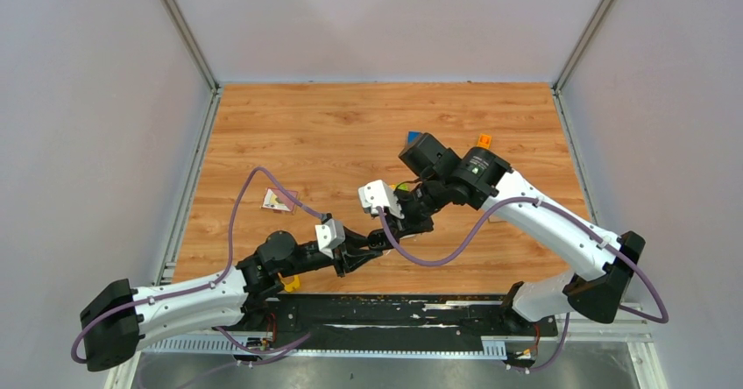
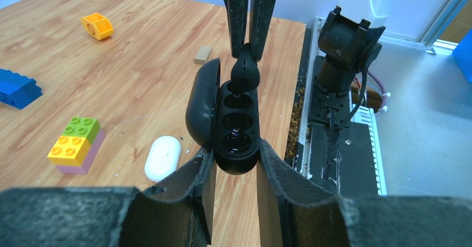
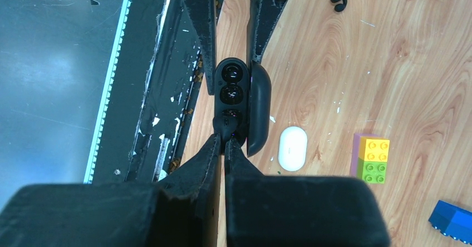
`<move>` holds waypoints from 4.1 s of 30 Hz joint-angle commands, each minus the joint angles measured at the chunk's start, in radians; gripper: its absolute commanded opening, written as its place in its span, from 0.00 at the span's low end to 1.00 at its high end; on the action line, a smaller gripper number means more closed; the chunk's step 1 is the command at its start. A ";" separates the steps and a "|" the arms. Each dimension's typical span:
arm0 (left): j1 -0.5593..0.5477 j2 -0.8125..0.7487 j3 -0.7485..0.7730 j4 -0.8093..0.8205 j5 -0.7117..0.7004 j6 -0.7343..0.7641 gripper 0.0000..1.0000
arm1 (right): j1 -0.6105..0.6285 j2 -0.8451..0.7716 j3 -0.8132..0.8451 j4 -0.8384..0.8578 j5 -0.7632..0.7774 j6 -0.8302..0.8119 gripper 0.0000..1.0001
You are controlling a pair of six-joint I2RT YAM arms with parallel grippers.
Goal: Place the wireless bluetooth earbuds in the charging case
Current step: Place the earbud in the charging case, then pick up the earbud from the center of the board.
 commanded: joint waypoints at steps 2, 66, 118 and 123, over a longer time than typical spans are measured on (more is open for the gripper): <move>-0.007 -0.021 0.013 0.033 -0.005 0.023 0.00 | 0.011 0.010 0.031 0.050 0.025 0.014 0.00; -0.021 -0.062 0.040 -0.038 -0.026 0.008 0.00 | -0.013 -0.116 0.148 -0.117 0.101 -0.001 0.27; -0.023 -0.482 0.598 -0.976 -0.279 -0.029 0.00 | 0.103 0.825 0.356 0.501 0.189 0.346 0.47; -0.023 -0.464 0.588 -0.968 -0.261 -0.029 0.00 | 0.145 0.894 0.439 0.494 0.250 0.352 0.48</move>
